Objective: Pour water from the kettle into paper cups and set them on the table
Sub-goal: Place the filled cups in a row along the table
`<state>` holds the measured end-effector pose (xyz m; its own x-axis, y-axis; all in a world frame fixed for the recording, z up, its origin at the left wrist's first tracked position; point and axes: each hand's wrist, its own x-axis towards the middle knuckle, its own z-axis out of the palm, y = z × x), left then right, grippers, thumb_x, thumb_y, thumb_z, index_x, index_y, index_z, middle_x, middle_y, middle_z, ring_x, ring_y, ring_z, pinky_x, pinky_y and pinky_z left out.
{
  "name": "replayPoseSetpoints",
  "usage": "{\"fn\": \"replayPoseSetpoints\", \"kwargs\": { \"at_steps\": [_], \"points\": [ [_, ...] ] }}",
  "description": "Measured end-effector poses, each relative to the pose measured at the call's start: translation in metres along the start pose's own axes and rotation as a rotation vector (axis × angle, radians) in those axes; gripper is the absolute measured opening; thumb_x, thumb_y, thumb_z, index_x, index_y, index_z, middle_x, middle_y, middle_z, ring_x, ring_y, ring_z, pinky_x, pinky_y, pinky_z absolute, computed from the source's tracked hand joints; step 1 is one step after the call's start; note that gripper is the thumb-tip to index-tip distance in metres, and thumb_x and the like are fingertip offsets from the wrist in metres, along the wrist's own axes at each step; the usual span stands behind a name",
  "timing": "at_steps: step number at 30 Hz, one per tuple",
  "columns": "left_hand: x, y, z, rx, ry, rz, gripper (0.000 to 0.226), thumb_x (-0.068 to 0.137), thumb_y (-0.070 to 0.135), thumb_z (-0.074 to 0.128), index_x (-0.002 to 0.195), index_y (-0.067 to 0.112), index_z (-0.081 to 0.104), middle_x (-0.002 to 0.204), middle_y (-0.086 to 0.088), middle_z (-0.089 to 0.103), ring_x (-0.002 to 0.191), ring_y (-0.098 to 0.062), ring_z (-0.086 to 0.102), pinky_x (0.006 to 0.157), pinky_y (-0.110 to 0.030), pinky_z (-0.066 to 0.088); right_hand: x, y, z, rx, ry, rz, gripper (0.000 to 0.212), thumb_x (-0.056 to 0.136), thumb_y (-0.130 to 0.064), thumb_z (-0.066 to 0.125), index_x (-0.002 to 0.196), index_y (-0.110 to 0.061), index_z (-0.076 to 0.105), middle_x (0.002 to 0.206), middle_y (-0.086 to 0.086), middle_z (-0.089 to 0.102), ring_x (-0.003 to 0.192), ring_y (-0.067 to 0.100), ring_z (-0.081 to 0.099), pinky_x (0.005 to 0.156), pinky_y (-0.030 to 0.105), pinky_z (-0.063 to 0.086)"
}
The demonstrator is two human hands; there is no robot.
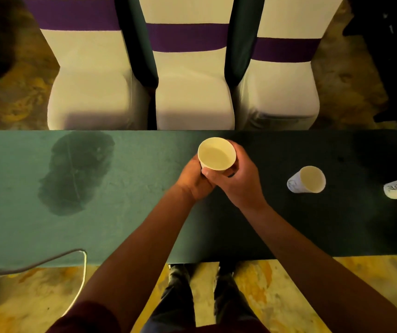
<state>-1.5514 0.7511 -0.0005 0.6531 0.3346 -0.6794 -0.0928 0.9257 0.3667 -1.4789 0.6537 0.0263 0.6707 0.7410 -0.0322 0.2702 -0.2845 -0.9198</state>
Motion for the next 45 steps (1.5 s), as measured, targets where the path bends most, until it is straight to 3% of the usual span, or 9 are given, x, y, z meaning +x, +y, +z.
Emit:
{"fn": "replayPoseSetpoints", "kwargs": {
  "at_steps": [6, 11, 14, 16, 21, 26, 34, 40, 45],
  "points": [
    [0.019, -0.003, -0.016, -0.010, 0.061, 0.031, 0.045, 0.105, 0.029, 0.041, 0.144, 0.007, 0.045, 0.110, -0.014, 0.063, 0.101, -0.028, 0.063, 0.074, -0.036, 0.061, 0.007, 0.019, 0.016, -0.013, -0.016, -0.005, 0.075, 0.073, -0.019, 0.094, 0.137, -0.005, 0.057, 0.130, 0.007, 0.067, 0.119, 0.018, 0.064, 0.101, 0.037, 0.054],
    [0.035, -0.002, -0.039, -0.015, 0.238, 0.097, 0.040, 0.102, 0.026, 0.046, 0.133, 0.003, 0.055, 0.127, -0.020, 0.062, 0.120, -0.035, 0.059, 0.101, -0.049, 0.050, 0.013, 0.037, 0.029, -0.037, -0.032, -0.013, 0.072, 0.074, -0.021, 0.093, 0.135, -0.007, 0.057, 0.129, 0.001, 0.065, 0.115, 0.004, 0.061, 0.098, 0.022, 0.052],
    [0.039, 0.002, -0.059, 0.080, 0.332, 0.166, 0.031, 0.100, 0.023, 0.044, 0.115, 0.005, 0.064, 0.101, -0.010, 0.075, 0.099, -0.029, 0.068, 0.079, -0.040, 0.059, 0.016, 0.050, 0.036, -0.053, -0.025, -0.008, 0.070, 0.074, -0.023, 0.093, 0.133, -0.011, 0.057, 0.124, -0.007, 0.062, 0.110, -0.015, 0.055, 0.092, 0.008, 0.046],
    [0.037, 0.004, -0.072, 0.129, 0.376, 0.172, 0.032, 0.101, 0.024, 0.042, 0.115, 0.007, 0.065, 0.096, -0.007, 0.077, 0.093, -0.024, 0.071, 0.072, -0.032, 0.057, 0.016, 0.060, 0.041, -0.063, -0.021, 0.004, 0.069, 0.075, -0.022, 0.092, 0.133, -0.009, 0.057, 0.123, -0.006, 0.061, 0.108, -0.013, 0.056, 0.091, 0.006, 0.044],
    [0.035, 0.004, -0.084, 0.151, 0.425, 0.164, 0.036, 0.100, 0.022, 0.041, 0.123, 0.004, 0.062, 0.103, -0.009, 0.076, 0.096, -0.023, 0.072, 0.081, -0.035, 0.056, 0.012, 0.076, 0.050, -0.070, -0.032, 0.016, 0.070, 0.074, -0.019, 0.093, 0.133, -0.006, 0.056, 0.124, -0.004, 0.062, 0.112, 0.006, 0.059, 0.093, 0.011, 0.047],
    [0.034, 0.001, -0.087, 0.153, 0.448, 0.142, 0.036, 0.100, 0.022, 0.043, 0.122, 0.004, 0.064, 0.103, -0.009, 0.075, 0.091, -0.021, 0.072, 0.072, -0.030, 0.055, 0.009, 0.085, 0.055, -0.060, -0.059, 0.035, 0.071, 0.073, -0.018, 0.093, 0.133, -0.010, 0.056, 0.124, -0.006, 0.063, 0.111, -0.008, 0.058, 0.094, 0.013, 0.047],
    [0.034, -0.004, -0.086, 0.148, 0.431, 0.132, 0.038, 0.099, 0.020, 0.042, 0.125, 0.001, 0.062, 0.103, -0.012, 0.072, 0.087, -0.020, 0.070, 0.070, -0.029, 0.054, 0.001, 0.097, 0.052, -0.033, -0.083, 0.076, 0.070, 0.074, -0.018, 0.092, 0.135, -0.015, 0.057, 0.128, -0.010, 0.065, 0.118, -0.001, 0.060, 0.099, 0.021, 0.049],
    [0.031, -0.008, -0.085, 0.149, 0.441, 0.118, 0.036, 0.099, 0.019, 0.043, 0.123, 0.002, 0.062, 0.103, -0.012, 0.075, 0.090, -0.023, 0.073, 0.076, -0.032, 0.057, 0.000, 0.100, 0.049, -0.058, -0.095, 0.114, 0.073, 0.073, -0.021, 0.094, 0.135, -0.016, 0.055, 0.126, -0.010, 0.064, 0.113, -0.010, 0.058, 0.095, 0.014, 0.047],
    [0.027, -0.012, -0.086, 0.163, 0.447, 0.109, 0.036, 0.099, 0.019, 0.042, 0.125, 0.001, 0.061, 0.108, -0.014, 0.073, 0.101, -0.028, 0.070, 0.089, -0.038, 0.056, -0.001, 0.101, 0.047, -0.079, -0.116, 0.138, 0.074, 0.071, -0.021, 0.094, 0.134, -0.017, 0.056, 0.124, -0.010, 0.064, 0.111, -0.002, 0.061, 0.094, 0.015, 0.047]
  ]
}}
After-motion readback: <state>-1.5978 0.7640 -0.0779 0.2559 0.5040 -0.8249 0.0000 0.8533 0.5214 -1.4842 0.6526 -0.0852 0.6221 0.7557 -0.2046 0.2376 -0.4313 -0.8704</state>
